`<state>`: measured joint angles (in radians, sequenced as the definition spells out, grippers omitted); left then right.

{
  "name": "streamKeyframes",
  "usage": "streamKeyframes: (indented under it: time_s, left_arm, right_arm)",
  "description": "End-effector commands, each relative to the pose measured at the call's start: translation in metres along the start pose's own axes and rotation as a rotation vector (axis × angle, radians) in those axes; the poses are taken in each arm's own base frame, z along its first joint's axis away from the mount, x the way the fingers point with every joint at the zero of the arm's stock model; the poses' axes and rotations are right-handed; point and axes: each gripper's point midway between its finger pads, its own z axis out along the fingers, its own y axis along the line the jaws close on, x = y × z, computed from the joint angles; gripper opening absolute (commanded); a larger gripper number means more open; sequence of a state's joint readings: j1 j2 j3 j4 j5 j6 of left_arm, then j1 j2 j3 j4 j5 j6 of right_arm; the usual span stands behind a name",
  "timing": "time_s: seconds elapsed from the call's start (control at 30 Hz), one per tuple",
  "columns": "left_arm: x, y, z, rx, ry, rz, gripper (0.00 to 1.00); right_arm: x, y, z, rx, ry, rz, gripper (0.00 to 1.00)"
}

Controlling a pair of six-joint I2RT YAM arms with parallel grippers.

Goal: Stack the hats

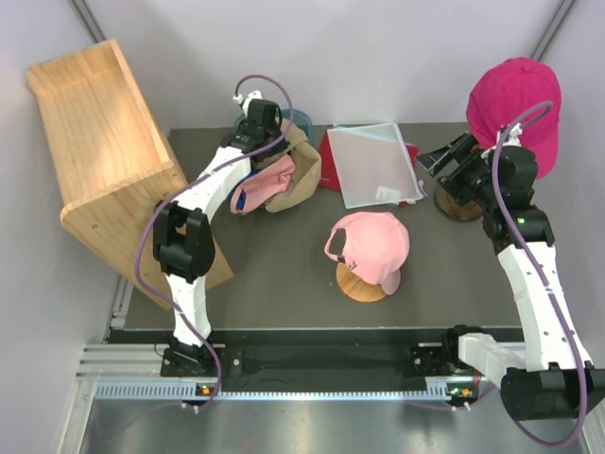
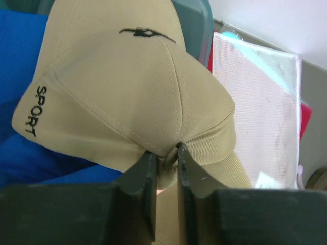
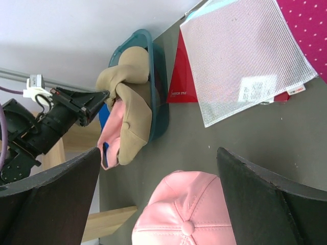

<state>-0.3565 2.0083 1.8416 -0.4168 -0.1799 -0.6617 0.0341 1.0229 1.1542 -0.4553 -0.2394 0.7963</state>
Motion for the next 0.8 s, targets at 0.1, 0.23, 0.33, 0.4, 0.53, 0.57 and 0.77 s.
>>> streamKeyframes:
  time_s: [0.1,0.23,0.33,0.4,0.53,0.57,0.77]
  left_arm:
    - [-0.046,-0.004,-0.012,0.016,-0.153,0.044,0.00]
    - [-0.088,-0.018,-0.043,0.053,-0.286,0.079,0.00]
    - [-0.114,-0.031,-0.062,0.089,-0.363,0.100,0.00]
    - [-0.128,-0.041,-0.073,0.117,-0.398,0.099,0.00]
    - [-0.149,-0.060,-0.097,0.198,-0.452,0.085,0.00]
    - [-0.153,-0.066,-0.103,0.222,-0.463,0.080,0.00]
    - [-0.171,-0.103,-0.140,0.414,-0.518,0.085,0.00]
  right_arm:
    - [-0.024,0.024,-0.009,-0.077,-0.078,-0.037,0.94]
    - [-0.031,0.030,-0.009,-0.091,-0.098,-0.052,0.94]
    - [-0.033,0.032,-0.008,-0.097,-0.102,-0.052,0.94]
    - [-0.034,0.034,-0.009,-0.103,-0.107,-0.053,0.94]
    - [-0.039,0.038,-0.012,-0.109,-0.127,-0.043,0.94]
    - [-0.041,0.041,-0.014,-0.115,-0.133,-0.043,0.94]
    - [-0.051,0.054,-0.021,-0.148,-0.163,-0.025,0.94]
